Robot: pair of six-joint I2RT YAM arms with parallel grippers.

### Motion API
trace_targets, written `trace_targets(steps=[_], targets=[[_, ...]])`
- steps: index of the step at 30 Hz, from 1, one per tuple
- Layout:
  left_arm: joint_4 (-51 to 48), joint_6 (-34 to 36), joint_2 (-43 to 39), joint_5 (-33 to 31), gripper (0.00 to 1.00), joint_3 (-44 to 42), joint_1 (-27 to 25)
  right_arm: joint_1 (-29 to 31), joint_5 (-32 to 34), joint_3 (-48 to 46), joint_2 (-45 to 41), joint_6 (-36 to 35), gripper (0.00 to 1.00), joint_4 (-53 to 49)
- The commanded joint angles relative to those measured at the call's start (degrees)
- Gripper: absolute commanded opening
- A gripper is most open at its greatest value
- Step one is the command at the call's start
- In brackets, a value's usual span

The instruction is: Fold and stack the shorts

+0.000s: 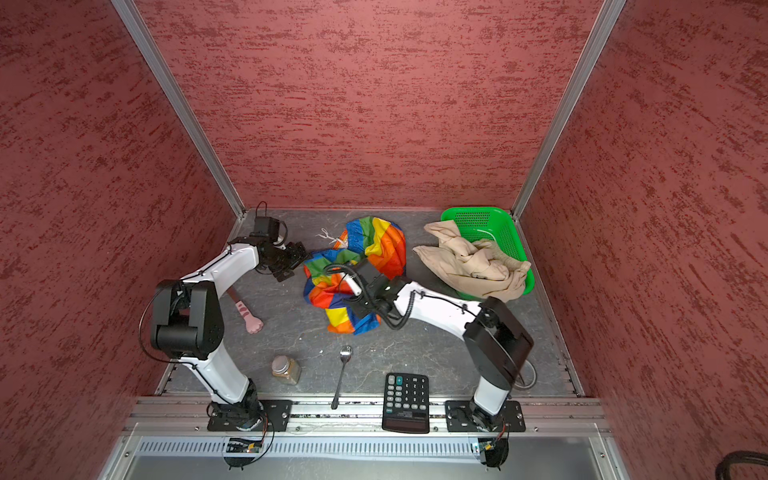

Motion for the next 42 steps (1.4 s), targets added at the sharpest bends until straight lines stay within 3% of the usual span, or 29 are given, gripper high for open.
trace_targets(steps=[1,11,19,27,32,38,42], targets=[[2.0,-1.6,-2.9,-1.1,0.88,-2.3,-2.2,-3.9,8.7,-1.8,-4.8,4.2,0.0,-4.7],[9.2,-4.1,-4.5,-5.0,0.94,-5.1,-15.3,-7.9,15.6,-5.7,-5.1,10.3,0.0,-7.6],[8.9,-5.7,0.9,-10.2,0.93,-1.7,-14.7,-12.3,17.3,-10.1,-6.7,14.5,0.0,-9.7],[10.6,-8.3,6.2,-8.7,0.93,3.1,-15.5,-16.2,13.4,-13.0,-7.7,17.9,0.0,-7.8],[13.7,-10.9,8.9,-4.4,0.82,2.9,-16.9,-16.2,11.1,-12.6,-5.5,18.8,0.0,-6.6],[10.7,-11.7,6.8,-4.4,0.82,0.4,-18.9,-16.3,10.7,-12.7,-5.1,19.2,0.0,-5.7],[10.1,-13.0,5.7,-5.2,0.64,-2.0,-18.9,-16.3,10.2,-12.5,-4.5,19.2,0.0,-5.4]])
